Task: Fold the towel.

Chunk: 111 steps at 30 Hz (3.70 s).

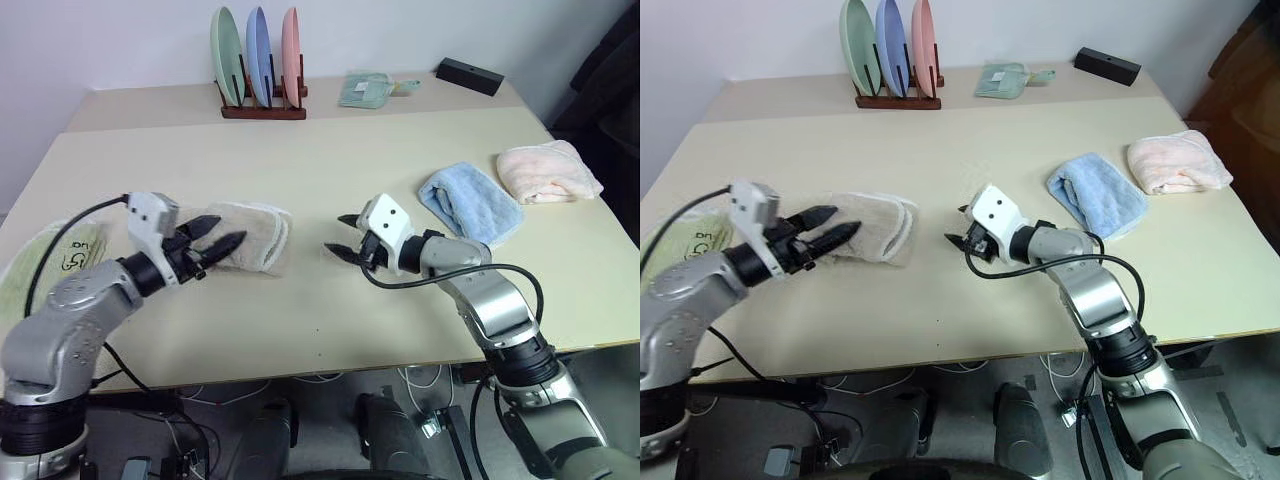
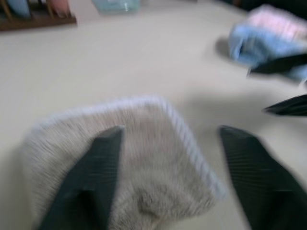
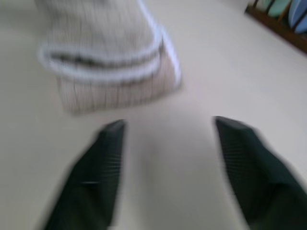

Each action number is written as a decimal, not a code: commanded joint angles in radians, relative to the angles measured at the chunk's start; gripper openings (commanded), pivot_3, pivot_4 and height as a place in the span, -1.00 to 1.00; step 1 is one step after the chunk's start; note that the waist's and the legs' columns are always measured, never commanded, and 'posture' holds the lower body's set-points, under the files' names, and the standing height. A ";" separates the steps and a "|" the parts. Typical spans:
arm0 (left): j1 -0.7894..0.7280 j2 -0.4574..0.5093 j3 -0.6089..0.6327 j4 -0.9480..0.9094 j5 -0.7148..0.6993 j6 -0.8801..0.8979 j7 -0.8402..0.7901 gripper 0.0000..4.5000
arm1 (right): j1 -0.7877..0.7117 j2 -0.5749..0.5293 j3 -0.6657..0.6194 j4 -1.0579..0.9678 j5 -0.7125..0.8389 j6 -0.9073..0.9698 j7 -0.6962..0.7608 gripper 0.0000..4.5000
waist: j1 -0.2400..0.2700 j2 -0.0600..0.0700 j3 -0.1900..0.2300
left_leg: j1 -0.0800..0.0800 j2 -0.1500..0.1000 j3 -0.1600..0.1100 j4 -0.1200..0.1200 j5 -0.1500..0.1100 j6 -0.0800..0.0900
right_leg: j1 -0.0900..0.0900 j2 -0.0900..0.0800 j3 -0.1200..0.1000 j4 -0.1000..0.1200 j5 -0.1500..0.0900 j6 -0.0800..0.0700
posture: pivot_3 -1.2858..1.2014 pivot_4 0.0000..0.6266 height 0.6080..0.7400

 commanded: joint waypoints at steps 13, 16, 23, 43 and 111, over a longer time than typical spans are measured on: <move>-0.064 -0.068 -0.197 0.341 0.390 -0.239 0.122 -0.79 | -0.186 0.360 0.126 0.359 -0.040 -0.029 -0.090 -0.97 | 0.000 0.000 -0.001 | 0.001 -0.001 0.000 -0.001 0.000 -0.001 | -0.001 0.000 0.000 0.003 0.001 -0.001 | 0.03 -0.52 0.99; -0.055 -0.097 -0.222 0.403 0.425 -0.262 0.121 -0.79 | -0.176 0.389 0.166 0.476 -0.078 -0.061 -0.096 -0.97 | -0.002 0.000 -0.001 | 0.000 -0.001 0.000 -0.001 0.000 -0.002 | -0.002 0.000 0.000 0.003 0.001 -0.001 | 0.03 -0.52 0.99; -0.029 -0.139 -0.239 0.469 0.477 -0.317 0.113 -0.79 | -0.144 0.388 0.185 0.587 -0.151 -0.109 -0.129 -0.97 | -0.002 0.001 -0.004 | 0.003 -0.001 0.000 -0.001 0.001 -0.002 | -0.001 0.000 0.000 0.006 0.001 -0.001 | 0.03 -0.52 0.99; 0.099 -0.149 0.057 0.080 0.185 -0.273 0.095 0.98 | -0.079 0.424 -0.196 0.076 0.231 0.560 -0.223 1.00 | -0.001 0.001 -0.003 | 0.001 0.000 -0.001 0.000 0.001 -0.003 | -0.003 0.001 0.000 0.008 0.001 -0.002 | 0.03 -0.52 0.99; 0.043 -0.236 -0.203 0.177 0.298 -0.401 0.004 1.00 | 0.135 -0.051 -0.861 -0.051 0.454 0.478 -0.719 0.50 | 0.004 0.006 -0.001 | 0.000 0.000 0.003 0.001 0.000 -0.001 | 0.000 0.000 0.001 0.001 0.001 -0.001 | 0.03 -0.52 0.99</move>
